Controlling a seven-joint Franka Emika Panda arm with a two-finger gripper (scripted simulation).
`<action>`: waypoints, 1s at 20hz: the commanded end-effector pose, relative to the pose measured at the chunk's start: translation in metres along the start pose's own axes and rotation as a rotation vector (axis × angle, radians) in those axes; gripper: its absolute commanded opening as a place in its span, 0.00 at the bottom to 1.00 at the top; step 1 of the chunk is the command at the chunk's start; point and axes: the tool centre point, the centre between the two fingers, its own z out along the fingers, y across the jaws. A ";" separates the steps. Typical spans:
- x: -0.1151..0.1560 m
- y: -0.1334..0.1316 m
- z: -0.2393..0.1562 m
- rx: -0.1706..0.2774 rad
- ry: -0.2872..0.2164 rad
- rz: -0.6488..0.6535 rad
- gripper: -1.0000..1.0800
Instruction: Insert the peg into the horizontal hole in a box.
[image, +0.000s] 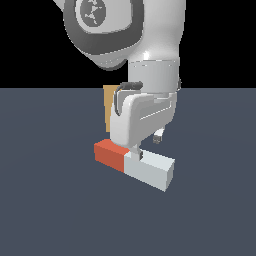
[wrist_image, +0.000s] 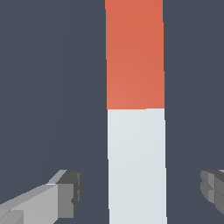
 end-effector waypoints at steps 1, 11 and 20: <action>-0.001 0.001 0.001 0.000 -0.001 -0.015 0.96; 0.000 0.000 0.021 0.000 -0.001 -0.015 0.96; -0.001 0.001 0.051 0.000 -0.001 -0.018 0.96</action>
